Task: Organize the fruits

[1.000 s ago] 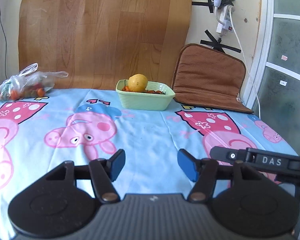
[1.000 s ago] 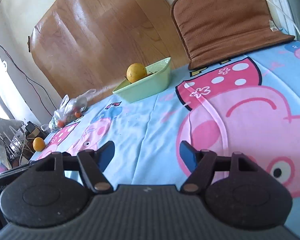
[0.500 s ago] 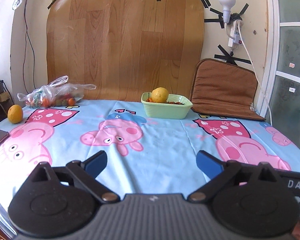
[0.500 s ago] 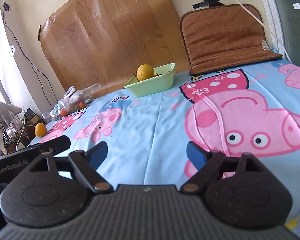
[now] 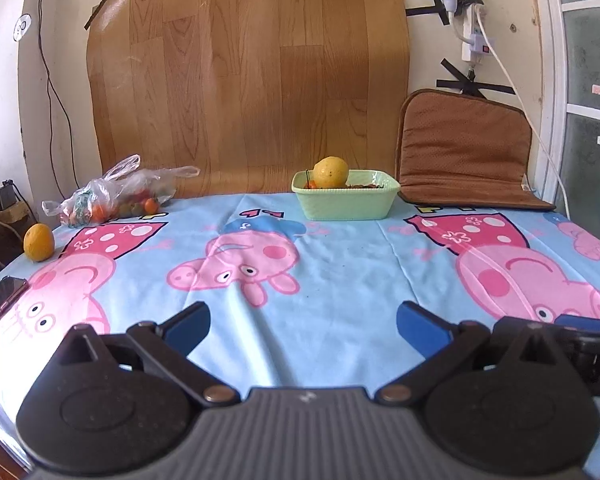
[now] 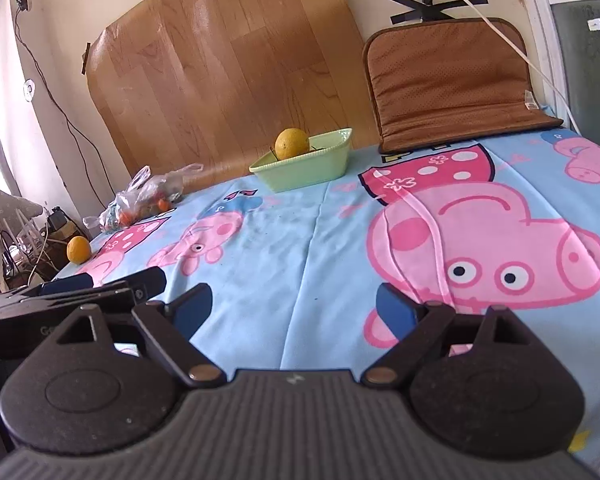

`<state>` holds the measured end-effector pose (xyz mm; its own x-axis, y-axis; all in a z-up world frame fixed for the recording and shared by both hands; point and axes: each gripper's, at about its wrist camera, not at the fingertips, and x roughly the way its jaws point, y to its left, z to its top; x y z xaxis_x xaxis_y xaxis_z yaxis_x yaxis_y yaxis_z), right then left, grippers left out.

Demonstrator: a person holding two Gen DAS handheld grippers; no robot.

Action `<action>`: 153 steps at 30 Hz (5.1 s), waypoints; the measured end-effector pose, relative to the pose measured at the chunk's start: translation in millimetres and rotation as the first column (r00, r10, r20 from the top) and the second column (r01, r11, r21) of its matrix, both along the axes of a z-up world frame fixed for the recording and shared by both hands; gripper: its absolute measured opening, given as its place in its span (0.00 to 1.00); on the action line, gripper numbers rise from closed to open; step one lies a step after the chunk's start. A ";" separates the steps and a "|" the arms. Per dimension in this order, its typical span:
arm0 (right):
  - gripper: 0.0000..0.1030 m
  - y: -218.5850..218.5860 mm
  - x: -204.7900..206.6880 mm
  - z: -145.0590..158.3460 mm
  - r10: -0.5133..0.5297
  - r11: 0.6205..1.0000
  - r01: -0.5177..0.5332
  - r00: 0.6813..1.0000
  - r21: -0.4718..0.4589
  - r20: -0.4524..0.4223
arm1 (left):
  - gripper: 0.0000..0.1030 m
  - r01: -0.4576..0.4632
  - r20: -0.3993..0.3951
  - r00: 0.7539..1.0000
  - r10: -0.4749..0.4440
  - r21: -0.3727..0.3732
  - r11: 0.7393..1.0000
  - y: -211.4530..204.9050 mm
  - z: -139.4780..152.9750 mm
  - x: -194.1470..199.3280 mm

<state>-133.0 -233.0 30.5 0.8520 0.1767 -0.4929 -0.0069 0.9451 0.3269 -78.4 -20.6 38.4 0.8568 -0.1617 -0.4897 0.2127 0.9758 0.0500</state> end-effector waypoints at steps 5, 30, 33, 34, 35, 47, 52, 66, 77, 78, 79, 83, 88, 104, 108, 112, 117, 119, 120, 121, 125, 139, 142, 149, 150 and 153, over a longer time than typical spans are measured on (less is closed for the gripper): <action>0.92 -7.3 19.4 -4.9 -0.030 1.000 0.030 0.999 0.007 -0.010 | 1.00 -0.008 -0.056 0.998 0.010 0.034 0.999 -5.9 -10.1 23.8; 0.98 -4.0 98.1 -13.6 -0.089 0.996 0.089 0.996 -0.001 0.008 | 1.00 -0.059 -0.215 0.974 0.067 0.041 0.997 9.5 -31.8 105.2; 0.98 2.0 105.1 -16.4 -0.064 0.998 0.064 0.998 0.014 -0.003 | 1.00 -0.055 -0.202 0.977 0.065 0.051 0.997 10.7 -33.6 100.4; 0.98 4.8 105.9 -17.6 -0.051 0.999 0.051 0.999 0.016 -0.010 | 1.00 -0.056 -0.204 0.977 0.065 0.048 0.997 11.0 -34.4 100.1; 0.98 6.6 106.4 -18.9 -0.041 0.999 0.041 0.999 0.012 -0.016 | 1.00 -0.057 -0.210 0.975 0.066 0.046 0.997 11.2 -35.5 100.1; 0.98 -9.1 103.5 -24.8 -0.123 0.992 0.124 0.992 0.019 -0.028 | 1.00 0.008 -0.197 0.980 0.001 0.047 0.999 -4.5 -33.0 97.8; 0.98 -5.3 106.8 -24.7 -0.125 0.992 0.125 0.992 -0.011 -0.027 | 1.00 0.027 -0.176 0.984 -0.022 0.026 0.999 0.4 -30.0 94.9; 0.98 2.9 95.0 -16.9 -0.088 0.996 0.088 0.996 0.005 0.001 | 1.00 -0.071 -0.098 0.993 0.073 0.026 0.997 20.1 -4.4 88.1; 0.98 -7.8 81.7 -24.8 -0.100 0.995 0.100 0.995 0.028 -0.001 | 1.00 -0.085 -0.082 0.992 0.094 0.102 0.991 -7.7 -6.8 88.2; 0.98 -9.6 80.8 -25.2 -0.102 0.994 0.102 0.995 0.030 -0.001 | 1.00 -0.087 -0.082 0.992 0.095 0.098 0.991 -9.2 -5.9 89.1; 0.98 -11.6 80.4 -25.6 -0.105 0.994 0.105 0.994 0.033 -0.001 | 1.00 -0.090 -0.083 0.992 0.098 0.095 0.991 -10.3 -5.2 89.9; 0.98 -16.8 79.8 -26.7 -0.110 0.993 0.110 0.994 0.040 -0.010 | 1.00 -0.119 -0.064 0.990 0.128 0.120 0.986 -16.5 -6.9 92.8; 0.98 -12.8 75.9 -27.1 -0.088 0.996 0.088 0.996 0.030 -0.017 | 1.00 -0.135 -0.103 0.984 0.147 0.115 0.984 -16.0 -12.9 100.2; 0.98 -1.1 76.4 -24.6 -0.059 0.998 0.059 0.998 -0.002 -0.012 | 1.00 -0.101 -0.204 0.972 0.119 0.094 0.990 -14.1 -27.9 110.3; 0.98 0.2 75.5 -24.9 -0.057 0.998 0.058 0.998 0.001 -0.009 | 1.00 -0.092 -0.236 0.966 0.109 0.079 0.993 -12.4 -30.6 109.5; 0.98 0.3 73.0 -23.9 -0.062 0.998 0.062 0.998 -0.002 -0.001 | 1.00 -0.081 -0.240 0.966 0.095 0.068 0.994 -14.2 -31.0 107.2; 0.98 -1.8 71.5 -23.6 -0.077 0.997 0.077 0.997 -0.003 0.002 | 1.00 -0.066 -0.251 0.965 0.080 0.063 0.996 -18.3 -32.7 105.5; 0.98 -1.7 71.5 -24.0 -0.077 0.997 0.077 0.997 -0.003 0.001 | 1.00 -0.058 -0.257 0.964 0.073 0.063 0.996 -19.1 -33.9 105.8; 0.98 -1.6 71.8 -24.2 -0.076 0.997 0.076 0.997 -0.004 0.001 | 1.00 -0.056 -0.258 0.963 0.071 0.064 0.996 -19.3 -34.3 105.9; 0.98 -1.1 72.1 -24.3 -0.075 0.997 0.075 0.997 -0.005 0.000 | 1.00 -0.055 -0.259 0.963 0.070 0.065 0.996 -19.2 -34.6 106.0; 0.98 -0.8 72.7 -24.3 -0.075 0.997 0.075 0.997 -0.006 0.001 | 1.00 -0.054 -0.263 0.962 0.070 0.066 0.996 -18.3 -35.7 107.2; 0.98 -0.6 73.3 -24.2 -0.079 0.997 0.079 0.997 -0.006 0.002 | 0.99 -0.058 -0.269 0.960 0.074 0.070 0.996 -18.1 -36.8 108.5; 0.98 -0.8 72.8 -23.4 -0.080 0.997 0.080 0.997 -0.004 0.004 | 1.00 -0.060 -0.272 0.959 0.077 0.071 0.996 -18.0 -37.0 109.0; 0.98 -0.2 71.3 -22.4 -0.080 0.997 0.080 0.997 -0.006 0.008 | 1.00 -0.078 -0.280 0.955 0.097 0.078 0.994 -17.7 -38.8 109.1; 0.98 -0.2 71.4 -22.4 -0.080 0.997 0.080 0.997 -0.005 0.008 | 1.00 -0.079 -0.281 0.955 0.098 0.078 0.994 -17.5 -38.9 109.3; 0.98 -0.4 71.5 -22.4 -0.079 0.997 0.079 0.997 -0.006 0.009 | 1.00 -0.082 -0.284 0.954 0.101 0.079 0.993 -17.4 -39.6 109.7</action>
